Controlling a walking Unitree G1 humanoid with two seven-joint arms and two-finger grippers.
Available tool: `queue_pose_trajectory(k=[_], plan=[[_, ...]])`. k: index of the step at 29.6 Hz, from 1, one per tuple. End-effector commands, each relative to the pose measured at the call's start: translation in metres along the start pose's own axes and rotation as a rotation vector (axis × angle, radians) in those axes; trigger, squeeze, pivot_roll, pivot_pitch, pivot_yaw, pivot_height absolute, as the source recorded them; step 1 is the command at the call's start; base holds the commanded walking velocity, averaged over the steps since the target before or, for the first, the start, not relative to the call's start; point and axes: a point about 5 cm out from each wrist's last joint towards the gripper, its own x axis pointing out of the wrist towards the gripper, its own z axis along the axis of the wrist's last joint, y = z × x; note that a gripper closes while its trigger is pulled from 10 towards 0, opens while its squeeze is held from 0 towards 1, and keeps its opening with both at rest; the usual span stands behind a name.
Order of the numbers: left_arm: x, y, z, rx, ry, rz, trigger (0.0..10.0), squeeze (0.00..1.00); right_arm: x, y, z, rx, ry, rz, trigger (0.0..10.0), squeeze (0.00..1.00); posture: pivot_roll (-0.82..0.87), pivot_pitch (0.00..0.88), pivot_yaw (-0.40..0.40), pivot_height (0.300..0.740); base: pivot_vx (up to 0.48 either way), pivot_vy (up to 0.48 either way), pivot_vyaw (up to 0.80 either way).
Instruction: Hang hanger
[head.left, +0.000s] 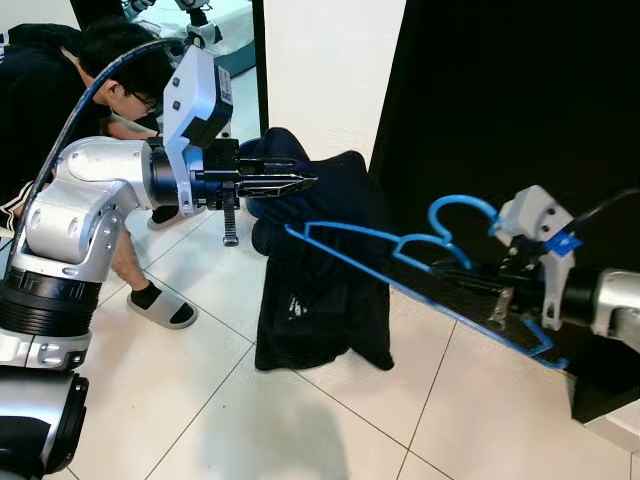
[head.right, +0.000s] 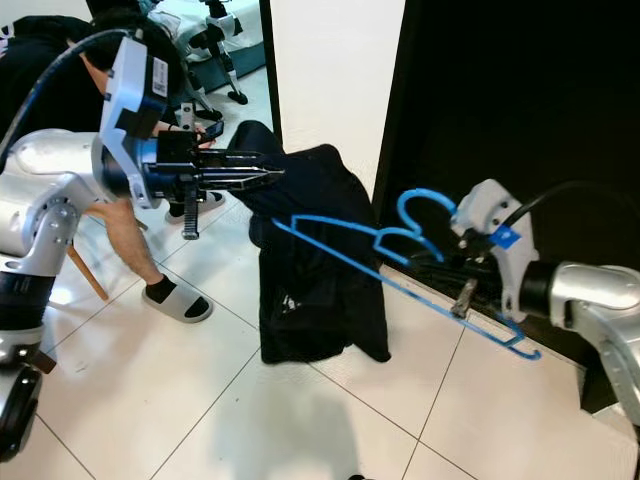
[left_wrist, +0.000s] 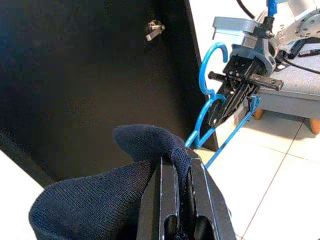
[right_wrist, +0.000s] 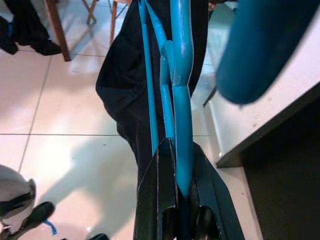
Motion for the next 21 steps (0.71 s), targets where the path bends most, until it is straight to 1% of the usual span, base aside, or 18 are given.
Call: queue_pose_trajectory(k=[1,6,8,9,11,15,16,18,19,20,21], plan=[[-0.004,0.0,0.005,0.038,0.01,-0.005,10.0,0.0,-0.004,-0.008,0.004,-0.007,-0.017,-0.069,10.0,0.0,0.03,0.108,-0.008,0.74,0.0,0.0,0.0],[-0.002,-0.002,0.004,0.038,0.007,-0.014,10.0,0.0,-0.001,-0.007,0.008,-0.003,-0.048,-0.061,10.0,0.0,0.03,0.108,-0.007,0.74,0.0,0.0,0.0],[-0.001,-0.002,0.001,0.051,0.028,-0.015,10.0,0.0,0.005,-0.002,0.013,0.009,-0.095,-0.04,10.0,0.0,0.03,0.108,-0.007,0.74,0.0,0.0,0.0],[-0.001,-0.002,0.001,0.051,0.028,-0.015,10.0,0.0,0.005,-0.002,0.013,0.009,-0.095,-0.04,10.0,0.0,0.03,0.108,-0.007,0.74,0.0,0.0,0.0],[-0.002,-0.001,-0.002,0.057,0.048,-0.008,10.0,0.0,0.006,-0.003,0.018,0.018,-0.13,-0.052,10.0,0.0,0.03,0.11,-0.005,0.74,0.0,0.0,0.0],[-0.004,0.001,-0.005,0.063,0.065,0.012,10.0,0.0,0.002,-0.006,0.02,0.023,-0.148,-0.061,10.0,0.0,0.03,0.112,-0.005,0.74,0.0,0.0,0.0],[-0.008,0.005,-0.007,0.077,0.087,0.042,10.0,0.0,-0.002,-0.006,0.02,0.017,-0.152,-0.052,10.0,0.0,0.03,0.113,-0.006,0.74,0.0,0.0,0.0],[-0.008,0.005,-0.007,0.077,0.087,0.042,10.0,0.0,-0.002,-0.006,0.02,0.017,-0.152,-0.052,10.0,0.0,0.03,0.113,-0.006,0.74,0.0,0.0,0.0],[-0.01,0.009,-0.008,0.088,0.104,0.064,10.0,0.0,-0.006,-0.006,0.019,0.01,-0.155,-0.047,10.0,0.0,0.03,0.115,-0.006,0.74,0.0,0.0,0.0],[-0.017,0.016,-0.014,0.116,0.16,0.121,10.0,0.0,-0.011,-0.009,0.018,0.006,-0.145,-0.062,10.0,0.0,0.02,0.115,-0.003,0.74,0.0,0.0,0.0],[-0.017,0.016,-0.014,0.116,0.16,0.121,10.0,0.0,-0.011,-0.009,0.018,0.006,-0.145,-0.062,10.0,0.0,0.02,0.115,-0.003,0.74,0.0,0.0,0.0]])
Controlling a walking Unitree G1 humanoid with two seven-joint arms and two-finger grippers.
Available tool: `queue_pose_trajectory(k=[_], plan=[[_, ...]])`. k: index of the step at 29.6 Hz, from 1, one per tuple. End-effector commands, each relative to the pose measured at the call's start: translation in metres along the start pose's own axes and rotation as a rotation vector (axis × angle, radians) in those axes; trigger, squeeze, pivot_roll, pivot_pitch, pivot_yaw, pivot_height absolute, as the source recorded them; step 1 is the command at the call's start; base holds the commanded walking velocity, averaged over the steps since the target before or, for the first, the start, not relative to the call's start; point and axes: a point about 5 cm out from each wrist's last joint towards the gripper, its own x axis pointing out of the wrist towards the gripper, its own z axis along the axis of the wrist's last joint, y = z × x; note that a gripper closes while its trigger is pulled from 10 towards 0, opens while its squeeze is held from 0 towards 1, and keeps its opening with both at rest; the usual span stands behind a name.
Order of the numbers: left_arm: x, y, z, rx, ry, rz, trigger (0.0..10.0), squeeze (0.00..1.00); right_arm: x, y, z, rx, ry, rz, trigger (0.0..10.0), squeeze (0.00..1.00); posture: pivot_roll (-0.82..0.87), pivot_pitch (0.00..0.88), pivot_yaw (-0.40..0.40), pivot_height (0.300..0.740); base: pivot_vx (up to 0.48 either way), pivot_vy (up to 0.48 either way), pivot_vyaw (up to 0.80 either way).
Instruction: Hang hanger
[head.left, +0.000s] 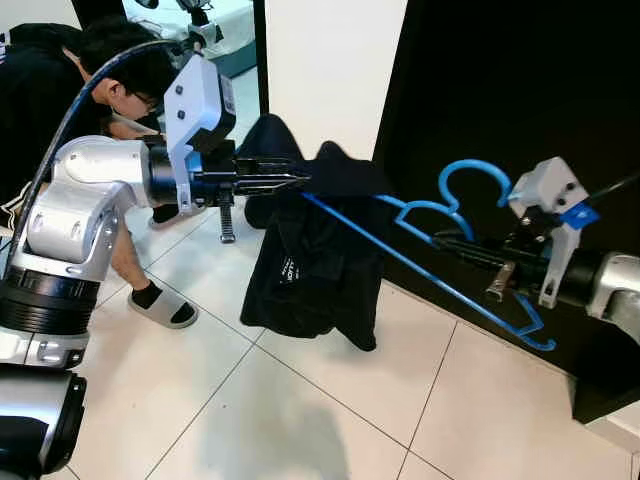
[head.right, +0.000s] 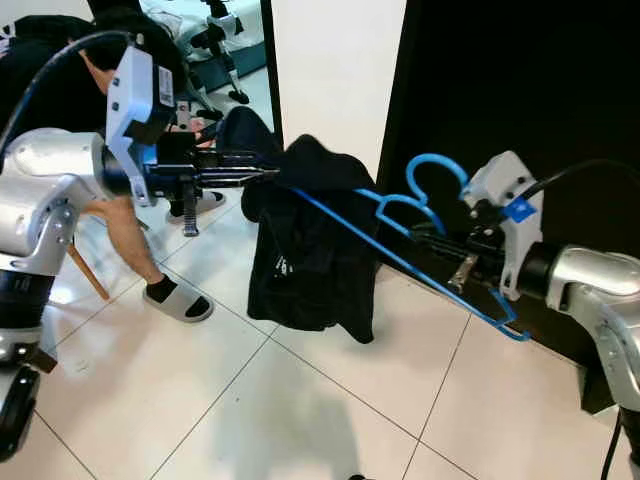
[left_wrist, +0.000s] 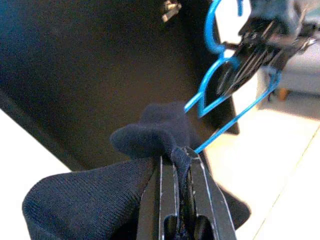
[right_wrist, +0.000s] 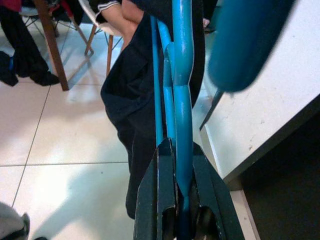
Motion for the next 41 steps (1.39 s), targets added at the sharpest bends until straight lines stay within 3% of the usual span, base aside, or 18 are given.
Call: queue_pose_trajectory(k=[1,5,7,12,16,26,33,41], plan=[[-0.013,0.01,-0.01,0.04,0.102,0.069,10.0,0.0,-0.014,-0.008,0.007,-0.032,-0.023,-0.048,10.0,0.0,0.02,0.115,-0.003,0.74,0.0,0.0,0.0],[-0.02,0.019,-0.015,0.061,0.139,0.131,10.0,0.0,-0.016,-0.007,0.002,-0.041,0.026,-0.034,10.0,0.0,0.02,0.115,-0.003,0.74,0.0,0.0,0.0],[-0.02,0.022,-0.008,0.051,0.091,0.145,10.0,0.0,-0.014,-0.001,-0.009,-0.059,0.113,0.0,10.0,0.0,0.02,0.115,-0.005,0.74,0.0,0.0,0.0],[-0.017,0.021,0.0,0.039,0.037,0.134,10.0,0.0,-0.011,0.003,-0.018,-0.069,0.166,0.018,10.0,0.0,0.03,0.116,-0.006,0.74,0.0,0.0,0.0],[-0.009,0.016,0.007,0.03,-0.03,0.104,10.0,0.0,-0.002,0.009,-0.015,-0.049,0.116,0.05,10.0,0.0,0.03,0.115,-0.006,0.74,0.0,0.0,0.0],[0.003,0.013,0.003,0.037,-0.06,0.095,10.0,0.0,0.002,0.022,-0.004,-0.023,0.019,0.13,10.0,0.0,0.03,0.116,-0.006,0.74,0.0,0.0,0.0],[0.011,0.002,0.001,0.02,-0.073,0.037,10.0,0.0,0.003,0.048,0.013,0.024,-0.129,0.342,10.0,0.0,0.03,0.118,-0.004,0.74,0.0,0.0,0.0],[0.019,-0.008,0.003,0.001,-0.11,-0.029,10.0,0.0,0.011,0.059,0.013,0.047,-0.148,0.425,10.0,0.0,0.03,0.119,-0.009,0.74,0.0,0.0,0.0]])
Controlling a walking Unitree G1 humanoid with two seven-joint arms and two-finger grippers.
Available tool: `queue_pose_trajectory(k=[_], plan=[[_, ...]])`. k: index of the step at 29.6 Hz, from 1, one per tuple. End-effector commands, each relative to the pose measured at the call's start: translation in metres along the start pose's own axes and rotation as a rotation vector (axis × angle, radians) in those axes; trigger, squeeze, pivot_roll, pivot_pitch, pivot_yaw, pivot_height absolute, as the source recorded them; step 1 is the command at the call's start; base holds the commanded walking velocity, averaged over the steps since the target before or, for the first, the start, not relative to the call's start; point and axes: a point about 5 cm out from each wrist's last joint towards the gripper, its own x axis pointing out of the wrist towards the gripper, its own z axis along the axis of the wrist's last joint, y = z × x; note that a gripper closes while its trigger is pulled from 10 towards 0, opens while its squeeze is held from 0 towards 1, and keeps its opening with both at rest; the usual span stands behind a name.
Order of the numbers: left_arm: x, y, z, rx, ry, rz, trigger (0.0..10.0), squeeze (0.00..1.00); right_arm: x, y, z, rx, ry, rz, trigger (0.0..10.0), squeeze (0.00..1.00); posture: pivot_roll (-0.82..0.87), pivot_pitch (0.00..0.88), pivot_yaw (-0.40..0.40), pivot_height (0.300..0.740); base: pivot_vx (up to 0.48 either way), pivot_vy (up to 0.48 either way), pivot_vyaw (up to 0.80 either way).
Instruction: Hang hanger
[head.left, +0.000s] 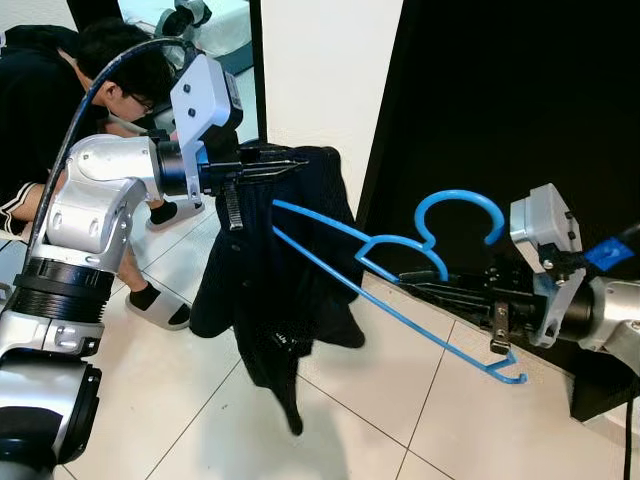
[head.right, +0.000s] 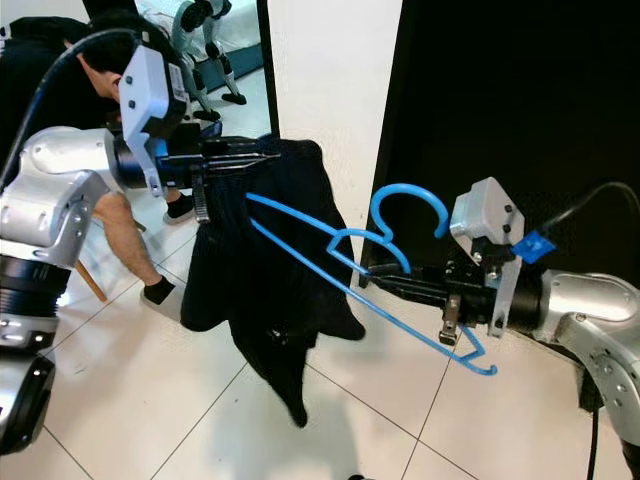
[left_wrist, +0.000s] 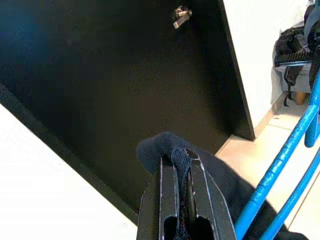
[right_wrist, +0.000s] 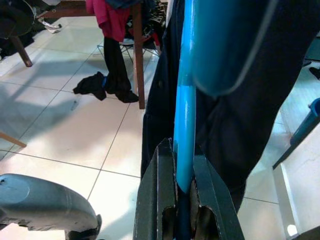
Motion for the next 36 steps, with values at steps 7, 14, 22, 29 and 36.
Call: queue_pose_trajectory(k=[7,14,22,29,36], plan=[[0.021,-0.023,0.014,-0.052,-0.141,-0.129,10.0,0.0,0.028,0.009,-0.012,0.007,0.019,0.077,10.0,0.0,0.04,0.116,-0.011,0.74,0.0,0.0,0.0],[0.036,-0.033,0.028,-0.086,-0.251,-0.168,10.0,0.0,0.044,0.006,-0.026,0.02,0.078,0.033,10.0,0.0,0.04,0.114,-0.013,0.74,0.0,0.0,0.0],[0.046,-0.045,0.035,-0.122,-0.324,-0.217,10.0,0.0,0.055,0.001,-0.031,0.031,0.081,-0.013,10.0,0.0,0.04,0.11,-0.015,0.74,0.0,0.0,0.0],[0.052,-0.054,0.035,-0.175,-0.344,-0.261,10.0,0.0,0.074,-0.009,-0.036,0.028,0.059,-0.099,10.0,0.0,0.04,0.1,-0.016,0.74,0.0,0.0,0.0],[0.049,-0.057,0.031,-0.227,-0.321,-0.28,10.0,1.0,0.076,-0.017,-0.035,0.023,0.052,-0.155,10.0,0.0,0.04,0.105,-0.017,0.74,0.0,0.0,0.0]])
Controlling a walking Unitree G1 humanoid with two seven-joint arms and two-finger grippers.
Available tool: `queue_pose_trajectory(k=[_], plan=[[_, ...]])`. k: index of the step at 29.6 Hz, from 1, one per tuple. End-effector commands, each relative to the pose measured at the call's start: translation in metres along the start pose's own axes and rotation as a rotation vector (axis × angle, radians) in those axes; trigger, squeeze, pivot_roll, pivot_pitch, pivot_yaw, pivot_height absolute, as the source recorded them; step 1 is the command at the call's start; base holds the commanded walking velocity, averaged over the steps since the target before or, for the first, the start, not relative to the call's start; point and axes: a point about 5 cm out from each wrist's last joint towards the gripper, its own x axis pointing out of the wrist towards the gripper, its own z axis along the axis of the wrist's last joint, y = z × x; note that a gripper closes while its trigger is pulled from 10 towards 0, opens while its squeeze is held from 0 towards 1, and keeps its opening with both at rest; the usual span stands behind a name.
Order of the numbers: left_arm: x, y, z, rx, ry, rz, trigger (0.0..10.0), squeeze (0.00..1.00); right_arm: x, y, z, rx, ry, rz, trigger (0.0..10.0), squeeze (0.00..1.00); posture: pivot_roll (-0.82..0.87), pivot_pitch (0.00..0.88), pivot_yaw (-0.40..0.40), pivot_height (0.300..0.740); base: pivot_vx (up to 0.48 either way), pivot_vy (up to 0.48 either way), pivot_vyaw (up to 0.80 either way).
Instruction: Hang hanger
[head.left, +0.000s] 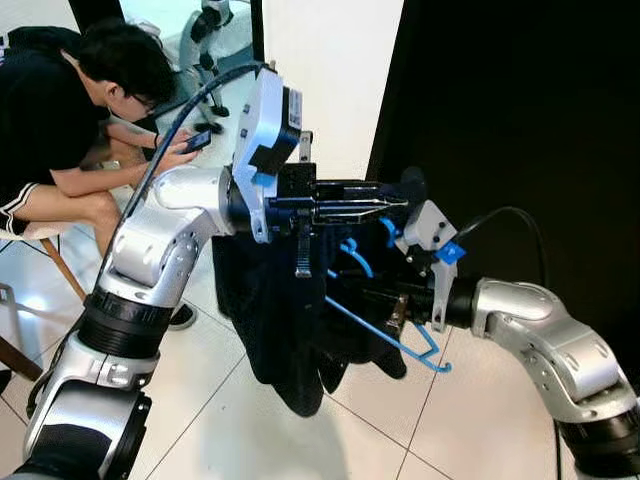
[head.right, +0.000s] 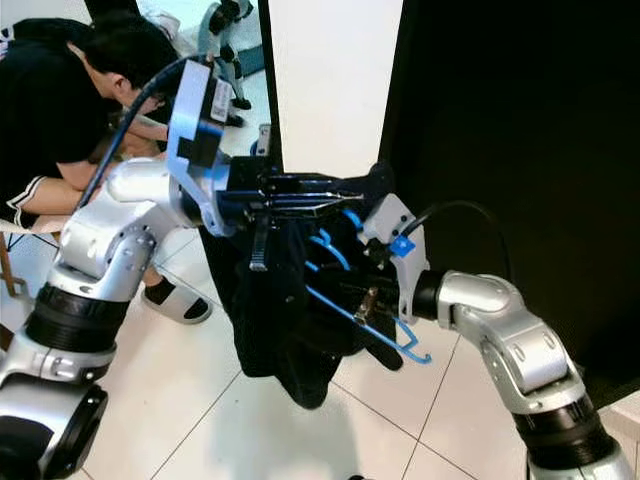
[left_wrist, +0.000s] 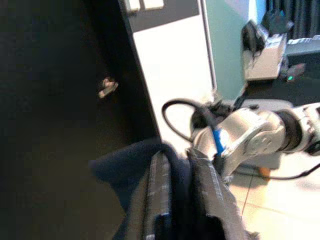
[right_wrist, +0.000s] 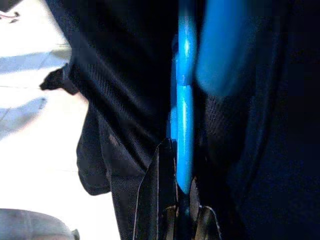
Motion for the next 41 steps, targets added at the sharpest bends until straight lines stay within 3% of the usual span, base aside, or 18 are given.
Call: queue_pose_trajectory(k=[1,8,18,19,20,21,23,24,25,26,27,28,29,30,32,33,36,41], plan=[[0.0,-0.004,0.004,-0.001,-0.009,-0.031,10.0,1.0,0.003,0.001,0.002,-0.015,-0.014,-0.002,10.0,0.0,0.04,0.105,-0.017,0.74,0.0,0.0,0.0],[-0.003,-0.01,0.003,-0.034,0.004,-0.057,10.0,1.0,0.005,-0.01,0.007,-0.009,-0.049,-0.094,10.0,0.0,0.04,0.106,-0.018,0.74,0.0,0.0,0.0],[-0.027,0.009,0.017,0.057,0.068,0.063,10.0,1.0,0.004,-0.025,0.015,0.015,-0.118,-0.217,10.0,0.0,0.04,0.108,-0.018,0.74,0.0,0.0,0.0],[-0.039,0.022,0.029,0.119,0.061,0.2,10.0,1.0,0.002,-0.033,0.019,0.032,-0.156,-0.274,10.0,0.0,0.05,0.11,-0.016,0.74,0.0,0.0,0.0],[-0.039,0.022,0.029,0.119,0.061,0.2,10.0,1.0,0.002,-0.033,0.019,0.032,-0.156,-0.274,10.0,0.0,0.05,0.11,-0.016,0.74,0.0,0.0,0.0],[-0.052,0.032,0.04,0.175,0.045,0.341,10.0,1.0,-0.002,-0.042,0.025,0.056,-0.203,-0.344,10.0,0.0,0.05,0.112,-0.014,0.74,0.0,0.0,0.0],[-0.052,0.032,0.04,0.175,0.045,0.341,10.0,1.0,-0.002,-0.042,0.025,0.056,-0.203,-0.344,10.0,0.0,0.05,0.112,-0.014,0.74,0.0,0.0,0.0],[-0.072,0.039,0.049,0.234,0.019,0.561,10.0,1.0,-0.009,-0.057,0.034,0.094,-0.269,-0.445,10.0,0.0,0.05,0.114,-0.015,0.74,0.0,0.0,0.0],[-0.072,0.039,0.049,0.234,0.019,0.561,10.0,1.0,-0.009,-0.057,0.034,0.094,-0.269,-0.445,10.0,0.0,0.05,0.114,-0.015,0.74,0.0,0.0,0.0],[-0.083,0.038,0.037,0.216,0.039,0.693,10.0,1.0,-0.013,-0.063,0.039,0.106,-0.298,-0.486,10.0,0.0,0.06,0.117,-0.016,0.74,0.0,0.0,0.0],[-0.083,0.038,0.037,0.216,0.039,0.693,10.0,1.0,-0.013,-0.063,0.039,0.106,-0.298,-0.486,10.0,0.0,0.06,0.117,-0.016,0.74,0.0,0.0,0.0],[-0.089,0.036,0.028,0.202,0.058,0.779,10.0,0.44,-0.016,-0.067,0.042,0.113,-0.316,-0.509,10.0,0.0,0.06,0.117,-0.016,0.74,0.0,0.0,0.0],[-0.089,0.036,0.028,0.202,0.058,0.779,10.0,0.44,-0.016,-0.067,0.042,0.113,-0.316,-0.509,10.0,0.0,0.06,0.117,-0.016,0.74,0.0,0.0,0.0],[-0.091,0.022,-0.001,0.157,0.13,0.862,10.0,0.0,-0.018,-0.068,0.049,0.108,-0.334,-0.524,10.0,0.0,0.06,0.122,-0.019,0.74,0.0,0.0,0.0],[-0.082,-0.009,-0.043,0.097,0.233,0.92,10.0,0.0,-0.018,-0.066,0.059,0.096,-0.361,-0.517,10.0,0.0,0.07,0.126,-0.022,0.74,0.0,0.0,0.0],[-0.082,-0.009,-0.043,0.097,0.233,0.92,10.0,0.0,-0.018,-0.066,0.059,0.096,-0.361,-0.517,10.0,0.0,0.07,0.126,-0.022,0.74,0.0,0.0,0.0],[-0.065,-0.038,-0.073,0.097,0.3,0.914,10.0,0.0,-0.013,-0.057,0.07,0.075,-0.386,-0.457,10.0,0.0,0.06,0.127,-0.024,0.74,0.0,0.0,0.0],[-0.063,-0.044,-0.083,0.177,0.336,0.936,10.0,0.0,-0.01,-0.049,0.077,0.054,-0.399,-0.404,10.0,0.0,0.06,0.126,-0.026,0.74,0.0,0.0,0.0]])
